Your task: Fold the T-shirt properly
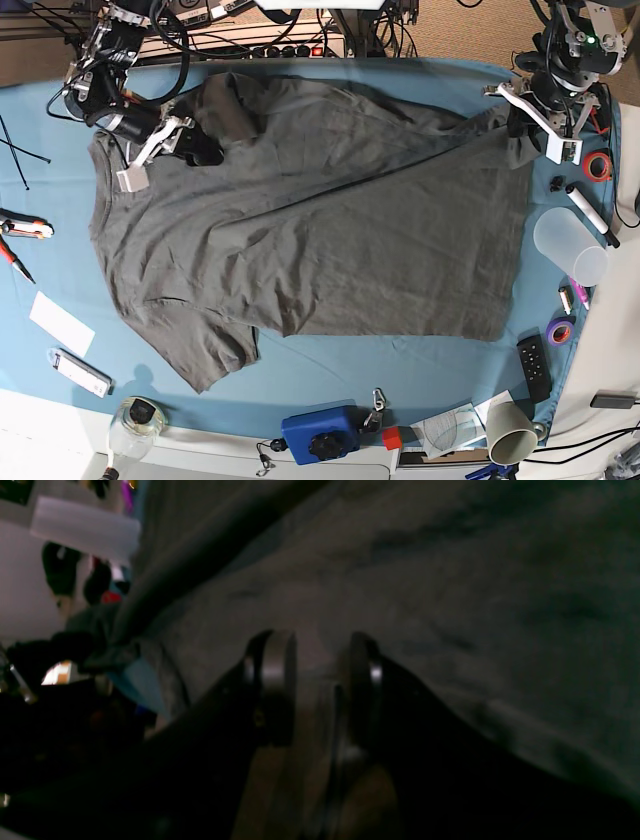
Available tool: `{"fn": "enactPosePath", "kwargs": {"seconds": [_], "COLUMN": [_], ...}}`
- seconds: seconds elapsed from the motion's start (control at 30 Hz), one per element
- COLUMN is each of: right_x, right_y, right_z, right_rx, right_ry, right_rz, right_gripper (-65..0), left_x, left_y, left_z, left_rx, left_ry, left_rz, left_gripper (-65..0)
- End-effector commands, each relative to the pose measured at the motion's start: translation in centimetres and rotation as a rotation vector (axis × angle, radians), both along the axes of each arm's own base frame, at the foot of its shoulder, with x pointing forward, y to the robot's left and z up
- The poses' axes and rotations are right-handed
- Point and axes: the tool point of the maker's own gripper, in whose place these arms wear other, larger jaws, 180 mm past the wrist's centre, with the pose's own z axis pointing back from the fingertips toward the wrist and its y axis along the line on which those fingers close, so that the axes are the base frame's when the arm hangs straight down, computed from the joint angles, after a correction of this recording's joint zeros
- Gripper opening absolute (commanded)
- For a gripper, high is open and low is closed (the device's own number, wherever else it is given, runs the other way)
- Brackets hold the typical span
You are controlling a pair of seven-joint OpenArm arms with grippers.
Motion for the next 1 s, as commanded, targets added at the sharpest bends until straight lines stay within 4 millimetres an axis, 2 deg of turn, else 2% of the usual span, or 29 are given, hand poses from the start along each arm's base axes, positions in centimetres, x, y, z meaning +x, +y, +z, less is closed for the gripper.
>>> {"fn": "enactPosePath", "kwargs": {"seconds": [0.0,0.13,0.27,0.37,0.57,0.67,0.77,0.97], "right_x": [0.6,1.1,0.9,0.3,-2.2,-4.1,-5.4,-5.6], "right_y": [-0.3,0.3,0.4,0.3,0.4,-0.6,-1.5,-1.5], "right_z": [1.1,2.7,2.9,3.0,4.4,3.6,2.4,2.4], "right_rx": [0.005,0.092,0.088,0.035,-0.162,-0.33,-0.396,-0.393], "right_ry": [-0.042,-0.099,-0.104,-0.104,-0.12,-0.067,-0.002,0.001], "right_rz": [-0.008,-0.015,-0.011,0.006,0.076,0.105,0.109,0.11], "right_gripper": [-45.9,-45.9,-45.9,-45.9,-45.9,-45.9,-45.9,-45.8], "left_x": [0.4,0.4,0.4,0.4,0.4,0.4,0.5,0.6], "left_y": [0.1,0.1,0.1,0.1,0.1,0.0,-0.1,-0.6], "left_z": [0.8,0.9,0.9,0.9,0.9,0.9,0.9,1.1], "left_rx": [0.007,0.007,0.007,0.007,0.007,0.007,-0.001,-0.036], "left_ry": [-0.032,-0.036,-0.035,-0.036,-0.035,-0.036,-0.038,-0.049], "left_rz": [-0.007,-0.006,-0.006,-0.006,-0.006,-0.006,-0.007,-0.009], "left_gripper": [-55.0,-55.0,-55.0,-55.0,-55.0,-55.0,-55.0,-55.0]}}
